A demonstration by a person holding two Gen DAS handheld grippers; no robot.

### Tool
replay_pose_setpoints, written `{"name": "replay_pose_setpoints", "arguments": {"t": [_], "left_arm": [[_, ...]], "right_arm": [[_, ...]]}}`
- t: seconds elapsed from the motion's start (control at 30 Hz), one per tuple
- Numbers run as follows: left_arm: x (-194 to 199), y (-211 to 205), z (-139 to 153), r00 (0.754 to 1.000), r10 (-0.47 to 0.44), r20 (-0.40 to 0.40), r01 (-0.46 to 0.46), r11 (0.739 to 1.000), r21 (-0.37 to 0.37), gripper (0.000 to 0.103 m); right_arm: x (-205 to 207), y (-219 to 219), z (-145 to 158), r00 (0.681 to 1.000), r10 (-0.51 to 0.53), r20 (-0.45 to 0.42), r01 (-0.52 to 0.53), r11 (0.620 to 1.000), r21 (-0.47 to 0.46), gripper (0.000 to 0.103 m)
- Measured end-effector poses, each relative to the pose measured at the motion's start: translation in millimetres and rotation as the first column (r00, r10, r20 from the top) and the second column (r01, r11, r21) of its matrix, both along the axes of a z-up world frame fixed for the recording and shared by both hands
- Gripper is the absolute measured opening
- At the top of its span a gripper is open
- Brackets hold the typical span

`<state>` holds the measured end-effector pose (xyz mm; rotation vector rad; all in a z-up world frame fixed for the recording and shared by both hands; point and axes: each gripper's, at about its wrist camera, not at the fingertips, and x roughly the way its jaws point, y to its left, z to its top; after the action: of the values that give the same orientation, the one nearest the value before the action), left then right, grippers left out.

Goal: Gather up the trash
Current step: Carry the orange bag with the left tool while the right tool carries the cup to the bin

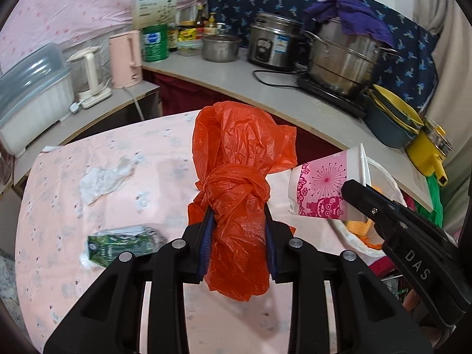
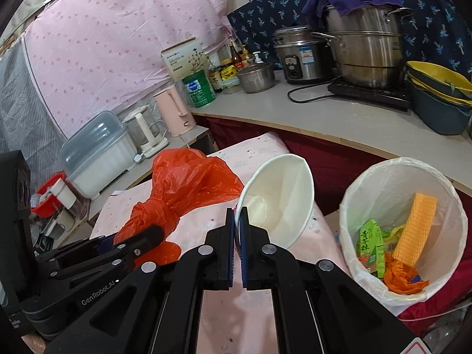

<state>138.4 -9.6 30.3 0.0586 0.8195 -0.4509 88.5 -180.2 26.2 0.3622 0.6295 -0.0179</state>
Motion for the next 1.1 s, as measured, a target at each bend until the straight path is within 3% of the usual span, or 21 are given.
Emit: {"name": "replay_pose_setpoints", "arguments": {"t": [0.6, 1.1], "left_arm": [[-48, -122, -3, 0.977, -0.215, 0.003, 0.214, 0.975, 0.058, 0.029], [-59, -180, -19, 0.954, -0.300, -0.027, 0.301, 0.948, 0.100, 0.029]], "right_arm": [[-73, -119, -12, 0.970, -0.244, 0.005, 0.243, 0.969, 0.047, 0.004], [-99, -170, -33, 0.941, -0.339, -0.017, 0.339, 0.938, 0.077, 0.004]]}}
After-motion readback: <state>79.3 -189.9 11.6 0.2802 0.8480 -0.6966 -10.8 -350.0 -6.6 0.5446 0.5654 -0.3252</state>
